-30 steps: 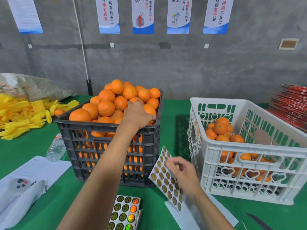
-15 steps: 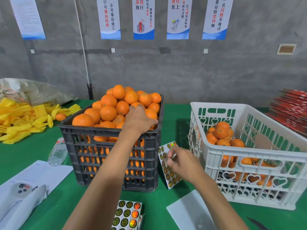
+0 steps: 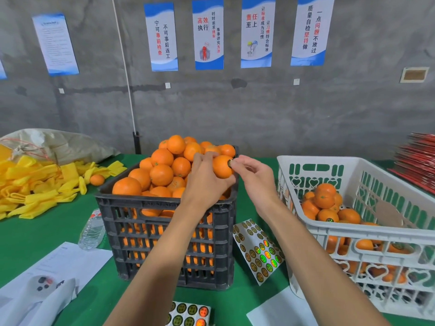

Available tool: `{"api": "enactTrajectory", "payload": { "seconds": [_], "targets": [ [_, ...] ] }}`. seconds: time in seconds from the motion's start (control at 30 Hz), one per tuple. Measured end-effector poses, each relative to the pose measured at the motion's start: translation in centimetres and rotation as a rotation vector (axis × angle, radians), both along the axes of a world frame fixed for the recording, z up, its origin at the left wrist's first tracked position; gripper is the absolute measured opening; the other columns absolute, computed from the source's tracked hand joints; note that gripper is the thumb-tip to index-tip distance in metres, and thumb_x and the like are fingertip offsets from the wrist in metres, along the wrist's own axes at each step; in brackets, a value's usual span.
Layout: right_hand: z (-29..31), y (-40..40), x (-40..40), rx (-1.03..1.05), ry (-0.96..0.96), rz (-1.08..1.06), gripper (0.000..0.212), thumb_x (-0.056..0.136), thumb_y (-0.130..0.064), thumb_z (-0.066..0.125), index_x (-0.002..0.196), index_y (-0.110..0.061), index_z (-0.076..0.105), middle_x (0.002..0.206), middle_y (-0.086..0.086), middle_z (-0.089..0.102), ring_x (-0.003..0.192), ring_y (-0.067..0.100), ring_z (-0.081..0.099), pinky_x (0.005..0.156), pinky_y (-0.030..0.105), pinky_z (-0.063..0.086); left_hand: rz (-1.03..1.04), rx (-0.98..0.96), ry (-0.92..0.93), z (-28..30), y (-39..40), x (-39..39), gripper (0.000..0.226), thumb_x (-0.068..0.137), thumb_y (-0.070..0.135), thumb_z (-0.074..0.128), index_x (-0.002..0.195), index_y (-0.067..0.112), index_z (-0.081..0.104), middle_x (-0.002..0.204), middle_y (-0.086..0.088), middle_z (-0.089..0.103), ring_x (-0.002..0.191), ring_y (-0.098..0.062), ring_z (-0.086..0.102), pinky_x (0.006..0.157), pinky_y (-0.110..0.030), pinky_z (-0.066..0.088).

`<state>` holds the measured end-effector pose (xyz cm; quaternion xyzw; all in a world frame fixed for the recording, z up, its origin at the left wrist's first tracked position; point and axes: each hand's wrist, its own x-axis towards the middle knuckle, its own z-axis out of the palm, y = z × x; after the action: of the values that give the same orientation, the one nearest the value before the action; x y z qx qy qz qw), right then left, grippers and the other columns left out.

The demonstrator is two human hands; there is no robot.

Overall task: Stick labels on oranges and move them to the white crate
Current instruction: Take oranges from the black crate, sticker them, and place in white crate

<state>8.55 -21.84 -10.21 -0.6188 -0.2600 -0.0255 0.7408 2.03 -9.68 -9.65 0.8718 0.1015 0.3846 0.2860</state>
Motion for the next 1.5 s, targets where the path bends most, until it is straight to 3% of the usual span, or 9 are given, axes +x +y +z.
{"api": "enactTrajectory", "payload": {
  "seconds": [0.13, 0.23, 0.4, 0.57, 0.67, 0.77, 1.03, 1.3, 1.5],
  "targets": [
    [-0.4, 0.1, -0.1, -0.017, -0.156, -0.075, 0.022, 0.089, -0.028, 0.078, 0.110, -0.025, 0.070, 0.117, -0.017, 0.064, 0.103, -0.001, 0.065, 0.082, 0.013, 0.051, -0.026, 0.003, -0.042, -0.2, 0.4, 0.3, 0.069, 0.078, 0.039, 0.080, 0.138, 0.025, 0.049, 0.129, 0.001, 0.046, 0.110, -0.024, 0.057, 0.091, -0.044, 0.053],
    [-0.3, -0.6, 0.0, -0.025, 0.025, 0.078, 0.053, 0.087, -0.034, 0.079, 0.133, -0.032, 0.052, 0.111, -0.018, 0.068, 0.093, -0.006, 0.069, 0.065, 0.008, 0.052, -0.172, 0.049, -0.059, -0.3, 0.8, 0.9, 0.074, 0.080, 0.027, 0.080, 0.144, 0.023, 0.044, 0.136, 0.000, 0.044, 0.118, -0.017, 0.053, 0.094, -0.042, 0.054],
    [-0.5, -1.9, 0.9, 0.095, 0.246, 0.050, 0.046, 0.096, -0.052, 0.061, 0.115, -0.011, 0.069, 0.102, 0.004, 0.078, 0.091, 0.020, 0.076, 0.078, 0.030, 0.060, -0.483, -0.022, 0.033, 0.5, 1.5, 1.6, 0.077, 0.087, 0.011, 0.073, 0.154, 0.026, 0.038, 0.147, 0.003, 0.048, 0.124, -0.012, 0.058, 0.097, -0.032, 0.055],
    [-0.4, -3.7, 2.3, 0.786, 0.600, -0.066, 0.058, 0.093, -0.052, 0.064, 0.124, -0.004, 0.054, 0.115, 0.014, 0.071, 0.086, 0.015, 0.077, 0.072, 0.025, 0.060, 0.260, 0.184, 0.280, 1.9, 7.0, 2.2, 0.069, 0.088, 0.039, 0.072, 0.146, 0.013, 0.044, 0.146, -0.014, 0.047, 0.134, -0.034, 0.045, 0.105, -0.047, 0.045],
    [-0.8, -4.0, 2.4, 0.764, 0.522, -0.128, 0.040, 0.094, -0.034, 0.072, 0.121, -0.006, 0.061, 0.125, 0.008, 0.068, 0.087, 0.019, 0.077, 0.070, 0.025, 0.061, 0.521, 0.066, 0.660, 1.6, 9.2, 2.1, 0.079, 0.090, 0.041, 0.069, 0.149, 0.007, 0.030, 0.150, -0.021, 0.033, 0.140, -0.043, 0.033, 0.109, -0.051, 0.037],
    [-1.5, -4.1, 1.9, 0.698, 0.471, -0.115, 0.044, 0.095, -0.026, 0.072, 0.134, -0.009, 0.060, 0.117, 0.001, 0.074, 0.088, 0.023, 0.077, 0.065, 0.025, 0.061, 0.595, 0.054, 0.650, 0.8, 11.2, 2.2, 0.068, 0.094, 0.027, 0.066, 0.145, 0.005, 0.028, 0.145, -0.026, 0.034, 0.134, -0.045, 0.038, 0.107, -0.048, 0.038],
    [-6.5, -3.2, 1.1, 0.209, 0.245, -0.129, 0.026, 0.103, -0.009, 0.056, 0.126, -0.020, 0.060, 0.125, -0.003, 0.066, 0.086, 0.018, 0.076, 0.067, 0.024, 0.061, 0.533, -0.002, 0.392, 1.2, 11.8, 0.9, 0.066, 0.080, 0.023, 0.078, 0.132, 0.000, 0.045, 0.129, -0.029, 0.051, 0.120, -0.046, 0.052, 0.095, -0.048, 0.047],
    [-15.9, -3.4, 0.7, -0.790, -0.115, -0.098, 0.054, 0.107, -0.037, 0.042, 0.156, -0.015, 0.032, 0.156, 0.004, 0.044, 0.137, 0.019, 0.048, 0.117, 0.041, 0.036, 0.330, -0.020, 0.225, 1.3, 4.1, 0.5, 0.086, 0.069, 0.051, 0.086, 0.133, 0.008, 0.047, 0.131, -0.021, 0.050, 0.116, -0.042, 0.055, 0.090, -0.044, 0.047],
    [-21.2, -5.2, -0.4, -1.232, -0.356, 0.019, 0.041, 0.107, -0.043, 0.036, 0.133, -0.021, 0.060, 0.139, 0.004, 0.061, 0.127, 0.023, 0.055, 0.108, 0.035, 0.041, 0.256, -0.022, 0.246, -0.1, 1.3, 1.1, 0.082, 0.070, 0.051, 0.084, 0.131, 0.011, 0.047, 0.129, -0.018, 0.049, 0.114, -0.044, 0.055, 0.088, -0.048, 0.048]
  ]
}}
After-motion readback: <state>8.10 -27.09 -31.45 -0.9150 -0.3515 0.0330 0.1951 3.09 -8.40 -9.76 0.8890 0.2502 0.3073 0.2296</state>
